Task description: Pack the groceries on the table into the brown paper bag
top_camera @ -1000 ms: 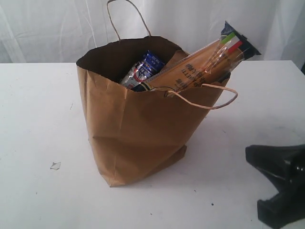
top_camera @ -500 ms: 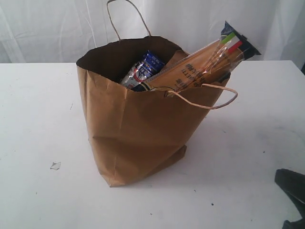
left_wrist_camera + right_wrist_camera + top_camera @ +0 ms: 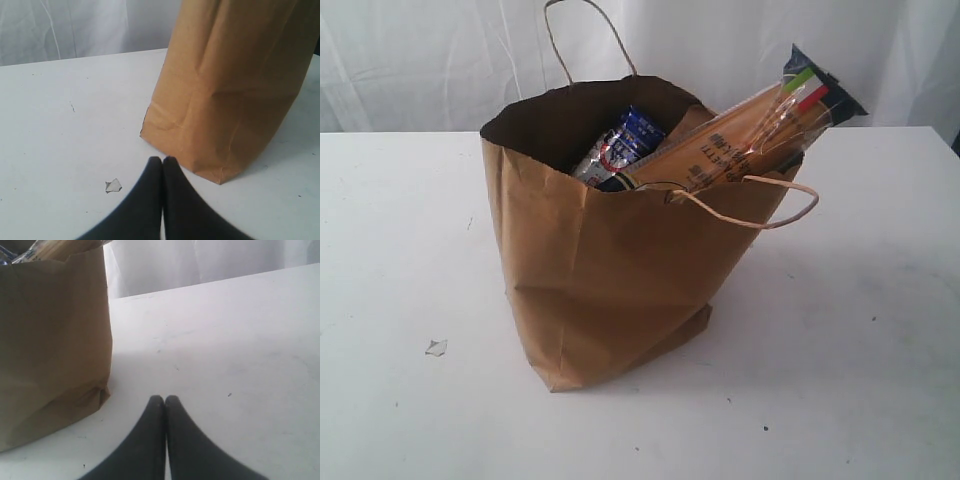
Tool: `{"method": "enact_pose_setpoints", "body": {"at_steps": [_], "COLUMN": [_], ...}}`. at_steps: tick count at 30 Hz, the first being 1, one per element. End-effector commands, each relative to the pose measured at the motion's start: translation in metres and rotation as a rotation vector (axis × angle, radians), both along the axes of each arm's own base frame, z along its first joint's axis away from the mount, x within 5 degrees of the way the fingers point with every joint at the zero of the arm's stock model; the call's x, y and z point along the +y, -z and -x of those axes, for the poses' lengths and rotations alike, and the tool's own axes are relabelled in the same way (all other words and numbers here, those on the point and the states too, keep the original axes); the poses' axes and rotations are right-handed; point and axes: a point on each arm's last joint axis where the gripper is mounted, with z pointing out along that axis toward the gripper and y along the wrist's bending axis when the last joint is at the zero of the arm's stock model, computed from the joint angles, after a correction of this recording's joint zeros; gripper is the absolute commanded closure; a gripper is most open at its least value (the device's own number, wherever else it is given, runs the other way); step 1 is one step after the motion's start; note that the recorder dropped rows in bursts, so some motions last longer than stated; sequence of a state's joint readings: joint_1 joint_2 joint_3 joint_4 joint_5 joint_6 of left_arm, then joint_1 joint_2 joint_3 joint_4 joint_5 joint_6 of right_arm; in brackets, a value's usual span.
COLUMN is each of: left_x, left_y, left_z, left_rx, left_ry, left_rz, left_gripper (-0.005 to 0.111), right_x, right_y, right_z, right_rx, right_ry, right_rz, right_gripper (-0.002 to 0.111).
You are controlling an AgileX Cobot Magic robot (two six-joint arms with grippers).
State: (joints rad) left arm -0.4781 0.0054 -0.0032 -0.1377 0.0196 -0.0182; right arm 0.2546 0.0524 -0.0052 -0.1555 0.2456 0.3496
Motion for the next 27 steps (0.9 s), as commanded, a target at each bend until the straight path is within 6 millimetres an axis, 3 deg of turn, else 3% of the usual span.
{"method": "enact_pose_setpoints", "body": {"at_steps": [1, 20, 27], "left_x": [0.0000, 0.0000, 0.0000], "left_y": [0.0011, 0.0011, 0.0011], "left_z": [0.0003, 0.0003, 0.0003], "left_rx": [0.003, 0.003, 0.003], "left_ry": [0.001, 0.001, 0.001], "left_rz": [0.002, 0.002, 0.002], "left_gripper": [0.107, 0.107, 0.107], "right_x": [-0.0017, -0.0017, -0.0018], "right_y": [0.0030, 0.0031, 0.0035], "right_z": [0.0026, 0.0028, 0.0029], "right_rx": [0.004, 0.005, -0.028], "right_ry": [0.012, 0.012, -0.025], "right_rz": [0.010, 0.010, 0.184], "right_gripper": [0.108, 0.108, 0.108]}}
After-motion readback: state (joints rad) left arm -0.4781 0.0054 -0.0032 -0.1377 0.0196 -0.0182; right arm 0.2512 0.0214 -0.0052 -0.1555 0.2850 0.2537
